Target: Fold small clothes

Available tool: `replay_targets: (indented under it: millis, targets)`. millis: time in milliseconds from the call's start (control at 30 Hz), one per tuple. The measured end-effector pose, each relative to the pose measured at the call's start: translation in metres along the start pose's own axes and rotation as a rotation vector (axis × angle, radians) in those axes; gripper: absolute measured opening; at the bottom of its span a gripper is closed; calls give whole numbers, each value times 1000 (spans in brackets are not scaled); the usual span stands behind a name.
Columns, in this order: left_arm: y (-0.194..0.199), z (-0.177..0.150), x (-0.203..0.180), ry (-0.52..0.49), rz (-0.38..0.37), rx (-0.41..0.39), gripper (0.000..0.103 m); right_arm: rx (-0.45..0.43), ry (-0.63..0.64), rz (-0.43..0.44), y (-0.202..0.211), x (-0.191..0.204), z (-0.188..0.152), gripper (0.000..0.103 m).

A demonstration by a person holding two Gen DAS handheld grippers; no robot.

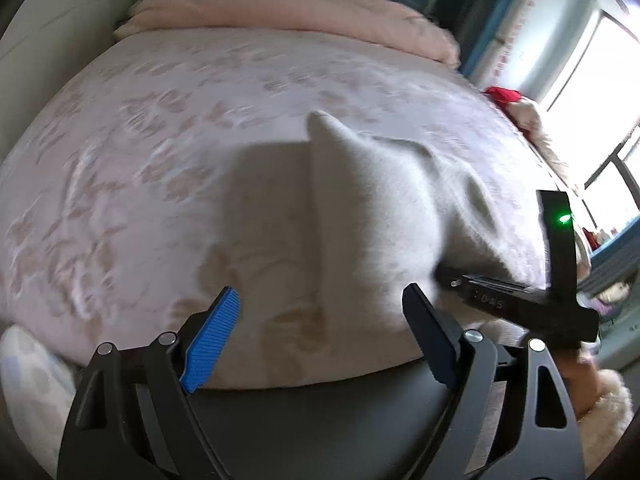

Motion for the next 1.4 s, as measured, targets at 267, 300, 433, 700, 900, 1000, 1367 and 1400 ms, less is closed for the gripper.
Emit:
replay_targets:
  millis: [267, 300, 433, 700, 900, 1000, 1367, 1400]
  targets:
    - [-17, 9, -54, -86, -53, -3, 81, -108, -94, -138, 62, -54, 19, 0]
    - [-28, 6, -60, -89, -54, 22, 81, -61, -76, -182, 43, -64, 10, 0]
    - [-72, -9, -56, -85, 29, 105, 81, -90, -135, -129, 46, -80, 11, 0]
    - [-87, -14, -45, -99, 98, 112, 84, -158, -78, -138, 59, -57, 76, 6]
    - [-90, -14, -44, -105, 95, 124, 86, 12, -28, -213, -34, -97, 76, 0]
    - [-86, -12, -43, -71, 81, 134, 86, 1, -30, -216, -17, -95, 87, 0]
    - [-53, -12, -33, -44, 41, 99, 85, 35, 33, -225, 23, -56, -6, 0]
    - [-55, -16, -35, -58, 60, 105, 85, 19, 16, -212, 16, -61, -9, 0]
Point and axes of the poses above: each gripper's, at about its wrist camera, not at the fingertips, and y roughly against the way its jaws point, x to its left, z to its top, the point moved 10 cm from there along -y, roughly the way its jaws point, and after that the axes turned 15 degrees about y, right-handed, at the moved point
